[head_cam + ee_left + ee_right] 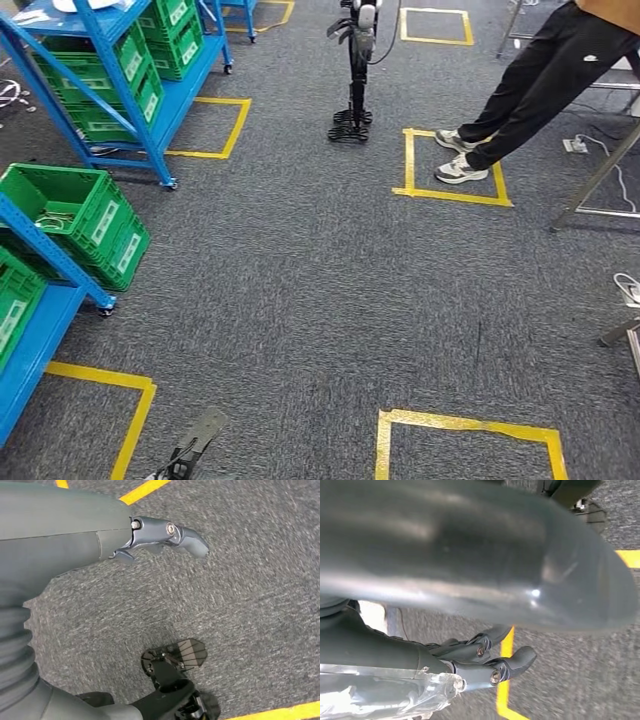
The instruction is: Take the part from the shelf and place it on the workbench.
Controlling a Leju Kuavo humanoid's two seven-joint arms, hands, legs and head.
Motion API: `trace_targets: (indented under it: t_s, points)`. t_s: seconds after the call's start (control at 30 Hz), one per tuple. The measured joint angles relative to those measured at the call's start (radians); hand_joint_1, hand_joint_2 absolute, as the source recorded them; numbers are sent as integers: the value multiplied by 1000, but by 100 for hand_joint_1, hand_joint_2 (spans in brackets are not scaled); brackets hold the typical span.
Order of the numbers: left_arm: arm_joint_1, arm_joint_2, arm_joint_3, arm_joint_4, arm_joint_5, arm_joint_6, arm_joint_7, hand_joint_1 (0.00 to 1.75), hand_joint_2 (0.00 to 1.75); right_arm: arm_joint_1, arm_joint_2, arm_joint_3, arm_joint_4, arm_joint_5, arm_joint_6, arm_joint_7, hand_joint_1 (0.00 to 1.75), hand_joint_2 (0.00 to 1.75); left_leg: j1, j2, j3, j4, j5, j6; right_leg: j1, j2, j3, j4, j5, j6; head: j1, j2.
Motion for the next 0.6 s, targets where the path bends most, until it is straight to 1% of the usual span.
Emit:
trace_targets:
  t_s: [0.03,0.07,0.1,0.13,0.17,0.2,0.23,0.27,0.3,0.33,0.37,0.4,0.43,0.47,0.5,0.53,0.57,0.6]
  points:
    - [0,-1,0,0,-2,0,0,0,175,0,-2,0,0,2,-1,1,0,0,-1,-12,-1,2,0,-3,-3,20,29,-64,25,-2,0,0]
    - [1,-2,0,0,-4,-1,0,0,175,0,-3,0,0,3,-2,3,0,0,0,-22,-4,2,2,-8,-4,37,49,-107,38,-3,0,0]
    - [3,-2,0,0,-7,-1,0,0,175,-1,-4,-1,0,5,-3,4,0,0,1,-31,-7,2,4,-15,-4,46,57,-125,39,-4,0,0]
    - [6,-3,0,0,-9,-1,0,0,175,-1,-5,-1,0,6,-4,5,0,0,2,-39,-10,0,7,-23,-3,43,60,-129,40,-6,0,0]
    - [10,-2,0,0,-9,-1,0,0,175,-2,-5,-1,0,8,-5,6,0,0,5,-44,-13,-2,9,-29,-2,35,59,-131,42,-11,0,0]
    - [14,-2,0,1,-10,-1,0,0,175,-2,-6,-1,0,9,-5,6,0,0,5,-36,-16,2,5,-34,-3,26,60,-135,46,-16,-1,0]
    - [15,-2,0,1,-10,-1,0,0,175,-2,-7,-1,0,10,-6,7,0,0,3,-18,-27,22,-11,-38,-4,16,61,-139,49,-22,-4,0]
    - [14,-2,0,1,-10,-1,0,0,175,-1,-7,-2,0,11,-6,7,0,0,2,6,-46,62,-38,-42,-5,3,62,-144,52,-28,-7,0]
    - [12,-3,0,1,-10,-1,0,0,175,0,-8,-2,0,12,-6,7,0,0,0,31,-74,122,-73,-45,-3,-10,61,-145,53,-30,-10,0]
    - [10,-4,0,1,-10,-1,-1,0,175,1,-8,-2,0,12,-6,7,0,0,0,45,-107,190,-105,-49,-3,-24,61,-145,53,-32,-12,0]
    - [10,-5,0,1,-10,-1,-2,0,175,2,-8,-2,0,13,-6,7,0,0,1,51,-132,245,-125,-51,-2,-37,60,-145,52,-33,-12,0]
    - [10,-6,0,1,-11,-1,-3,0,175,2,-8,-3,0,14,-6,7,0,0,1,54,-143,272,-128,-53,-2,-50,60,-145,52,-33,-12,0]
    - [11,-6,0,1,-11,-1,-5,0,175,1,-8,-3,0,15,-6,7,0,0,1,56,-136,262,-111,-54,-2,-61,60,-145,51,-33,-13,0]
    - [11,-6,0,1,-12,0,-6,0,175,0,-8,-3,0,16,-6,7,0,0,1,64,-110,216,-81,-53,-3,-71,62,-145,51,-31,-13,0]
    - [10,-6,0,1,-13,1,-7,0,175,-1,-8,-3,0,16,-6,7,0,0,0,83,-71,150,-47,-51,-2,-81,64,-145,49,-29,-13,0]
    - [7,-6,0,1,-13,2,-7,0,175,-1,-8,-3,0,17,-6,7,0,0,-2,105,-34,81,-23,-49,1,-90,66,-142,46,-25,-14,0]
    - [4,-8,0,1,-13,3,-7,0,175,-1,-9,-3,0,17,-6,7,0,0,-4,123,-7,32,-9,-44,5,-99,66,-140,43,-20,-14,0]
    - [1,-9,0,1,-13,3,-8,0,175,-1,-9,-3,0,18,-6,7,0,0,-6,134,6,5,-6,-38,8,-107,67,-138,41,-15,-12,0]
